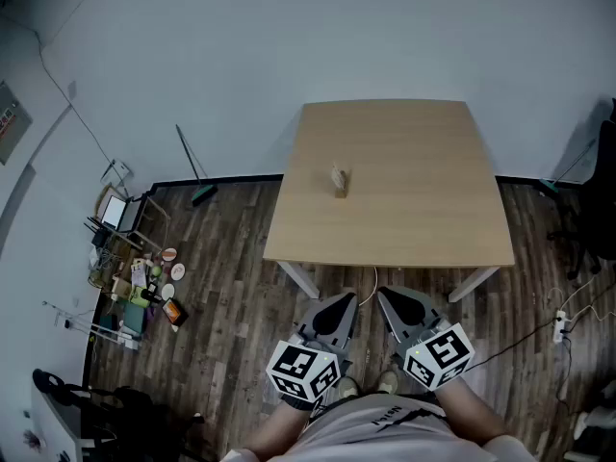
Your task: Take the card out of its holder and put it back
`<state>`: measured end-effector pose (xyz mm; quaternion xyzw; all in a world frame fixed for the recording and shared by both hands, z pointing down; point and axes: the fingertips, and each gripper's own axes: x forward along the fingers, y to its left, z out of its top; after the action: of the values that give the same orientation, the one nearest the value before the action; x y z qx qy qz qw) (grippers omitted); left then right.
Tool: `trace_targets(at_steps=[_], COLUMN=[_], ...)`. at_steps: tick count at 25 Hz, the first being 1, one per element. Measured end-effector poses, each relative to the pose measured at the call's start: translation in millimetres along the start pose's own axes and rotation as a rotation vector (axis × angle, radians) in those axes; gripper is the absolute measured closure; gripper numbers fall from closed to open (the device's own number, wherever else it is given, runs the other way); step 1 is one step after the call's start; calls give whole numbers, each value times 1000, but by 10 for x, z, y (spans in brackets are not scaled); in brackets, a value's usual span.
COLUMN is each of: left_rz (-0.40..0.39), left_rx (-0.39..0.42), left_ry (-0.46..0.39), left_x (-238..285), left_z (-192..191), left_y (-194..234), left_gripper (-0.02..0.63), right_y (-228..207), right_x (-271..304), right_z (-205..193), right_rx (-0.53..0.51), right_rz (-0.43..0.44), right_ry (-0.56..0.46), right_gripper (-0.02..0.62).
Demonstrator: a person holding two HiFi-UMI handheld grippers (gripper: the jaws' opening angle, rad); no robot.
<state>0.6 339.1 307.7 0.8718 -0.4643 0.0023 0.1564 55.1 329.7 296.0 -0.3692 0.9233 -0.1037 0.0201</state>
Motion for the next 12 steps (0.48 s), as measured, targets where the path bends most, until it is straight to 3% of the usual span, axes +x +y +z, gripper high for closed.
trace_targets(at_steps=[12], left_rz=[31], left_rx=[11], left_ry=[8], left_x=[141], left_z=[-102], left_y=[-256], left_gripper=[592], right_y=[-165], right_x=[-266], right_z=[-19], right_rx=[39], right_rz=[55], right_ry=[-16], right_gripper=[583])
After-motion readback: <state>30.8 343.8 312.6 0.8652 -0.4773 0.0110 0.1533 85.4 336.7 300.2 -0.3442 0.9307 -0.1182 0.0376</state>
